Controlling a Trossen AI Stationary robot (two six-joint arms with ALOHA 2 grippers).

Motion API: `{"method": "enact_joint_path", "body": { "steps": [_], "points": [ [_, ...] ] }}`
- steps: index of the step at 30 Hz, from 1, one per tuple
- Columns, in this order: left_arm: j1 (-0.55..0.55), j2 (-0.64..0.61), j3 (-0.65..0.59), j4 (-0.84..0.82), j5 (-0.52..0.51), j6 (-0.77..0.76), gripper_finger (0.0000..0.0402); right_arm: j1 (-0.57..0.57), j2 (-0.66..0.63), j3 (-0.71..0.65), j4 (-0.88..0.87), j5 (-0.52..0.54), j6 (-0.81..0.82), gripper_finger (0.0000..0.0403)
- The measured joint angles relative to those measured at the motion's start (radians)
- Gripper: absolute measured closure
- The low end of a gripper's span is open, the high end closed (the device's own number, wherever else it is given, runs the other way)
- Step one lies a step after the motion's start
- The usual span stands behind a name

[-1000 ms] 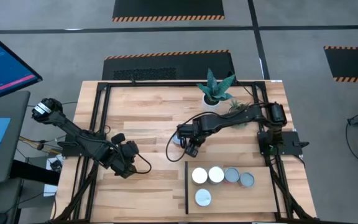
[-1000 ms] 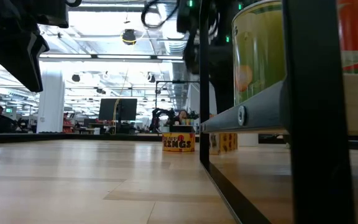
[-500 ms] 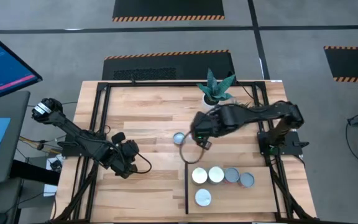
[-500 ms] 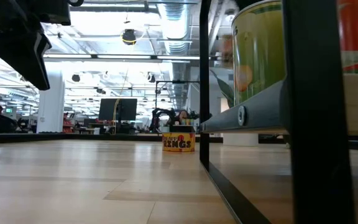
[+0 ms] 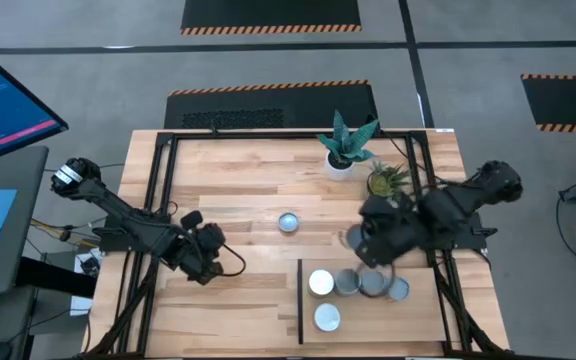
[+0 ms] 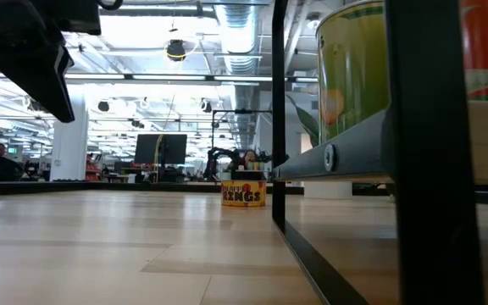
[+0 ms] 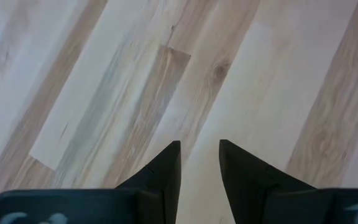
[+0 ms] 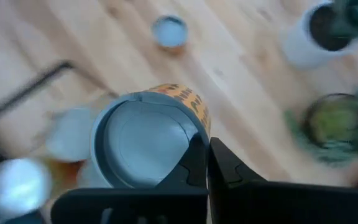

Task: Pick and place cans onto a shelf
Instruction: Put the yellow can on the shelf

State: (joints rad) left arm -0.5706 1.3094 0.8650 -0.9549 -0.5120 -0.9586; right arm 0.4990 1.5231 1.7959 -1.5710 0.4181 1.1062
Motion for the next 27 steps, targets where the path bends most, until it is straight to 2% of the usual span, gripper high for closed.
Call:
{"method": "enact_joint_path", "body": {
  "steps": [9, 19, 24, 27],
  "points": [
    [0.043, 0.000, 0.000, 0.008, 0.007, 0.038, 0.0303, 0.258, 0.010, 0.001, -0.002, -0.086, 0.324, 0.0400],
    [0.084, 0.000, 0.000, 0.082, -0.017, 0.072, 0.0303, 0.469, 0.177, 0.001, 0.003, -0.121, 0.770, 0.0400],
    [0.104, 0.000, 0.000, 0.118, -0.017, 0.155, 0.0303, 0.510, 0.263, 0.001, 0.002, -0.278, 0.911, 0.0400],
    [0.118, 0.000, 0.000, 0.117, -0.016, 0.181, 0.0303, 0.533, 0.302, 0.001, 0.033, -0.335, 0.986, 0.0400]
  ]
}}
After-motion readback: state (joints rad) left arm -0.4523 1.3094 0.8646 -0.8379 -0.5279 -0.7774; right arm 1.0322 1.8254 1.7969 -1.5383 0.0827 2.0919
